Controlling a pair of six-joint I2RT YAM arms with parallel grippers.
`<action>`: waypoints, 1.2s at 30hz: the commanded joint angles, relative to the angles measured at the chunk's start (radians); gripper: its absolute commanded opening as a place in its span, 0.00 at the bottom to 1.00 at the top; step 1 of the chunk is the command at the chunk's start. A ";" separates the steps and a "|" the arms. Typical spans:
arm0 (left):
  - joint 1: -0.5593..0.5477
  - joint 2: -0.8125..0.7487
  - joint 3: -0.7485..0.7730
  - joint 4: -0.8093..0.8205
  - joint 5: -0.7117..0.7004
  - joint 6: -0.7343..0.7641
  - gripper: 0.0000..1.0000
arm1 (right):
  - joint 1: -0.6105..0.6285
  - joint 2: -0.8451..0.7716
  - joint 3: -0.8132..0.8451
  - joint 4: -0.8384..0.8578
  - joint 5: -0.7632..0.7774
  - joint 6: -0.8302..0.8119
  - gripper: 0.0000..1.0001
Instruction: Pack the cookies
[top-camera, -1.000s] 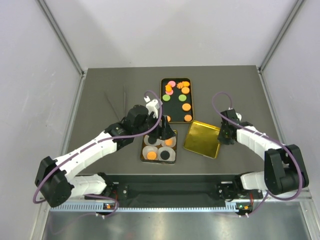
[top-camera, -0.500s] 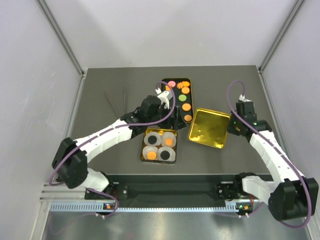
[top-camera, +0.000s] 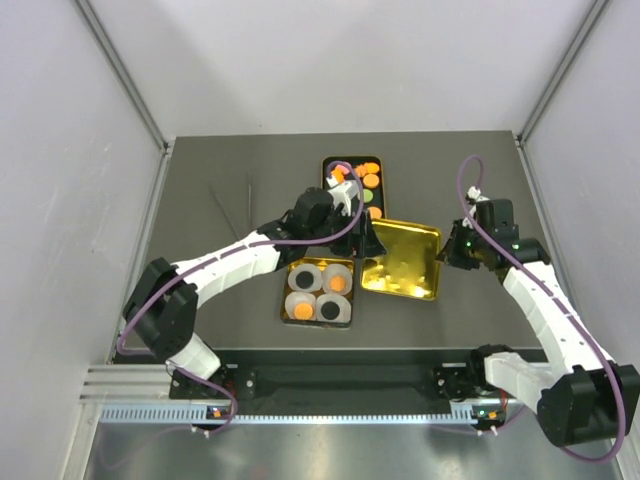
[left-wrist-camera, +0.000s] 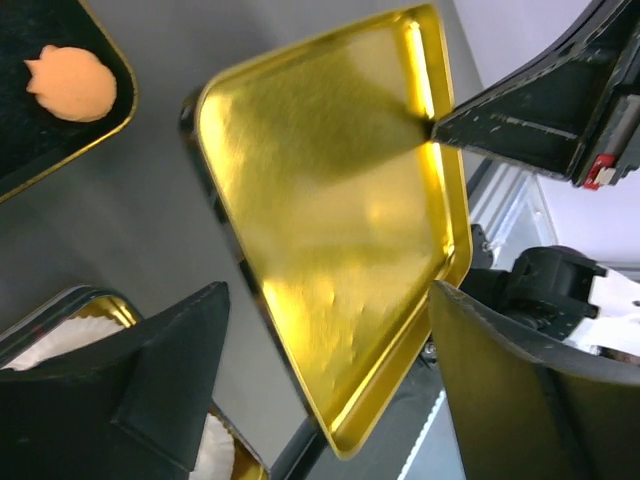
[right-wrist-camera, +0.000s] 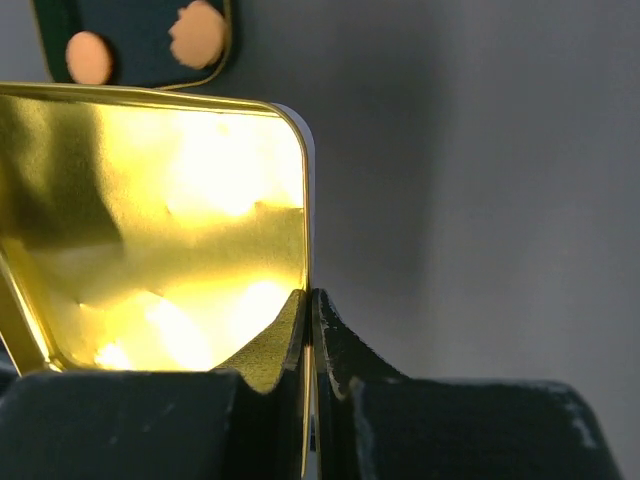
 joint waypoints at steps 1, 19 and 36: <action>0.000 0.008 0.049 0.096 0.043 -0.031 0.81 | -0.011 -0.024 0.045 0.070 -0.140 0.029 0.00; 0.076 -0.060 0.205 -0.244 -0.038 0.009 0.00 | 0.527 -0.244 0.046 0.171 0.466 -0.101 0.60; 0.158 -0.021 0.290 -0.353 0.132 -0.034 0.00 | 1.251 0.176 0.128 0.311 1.273 -0.458 0.73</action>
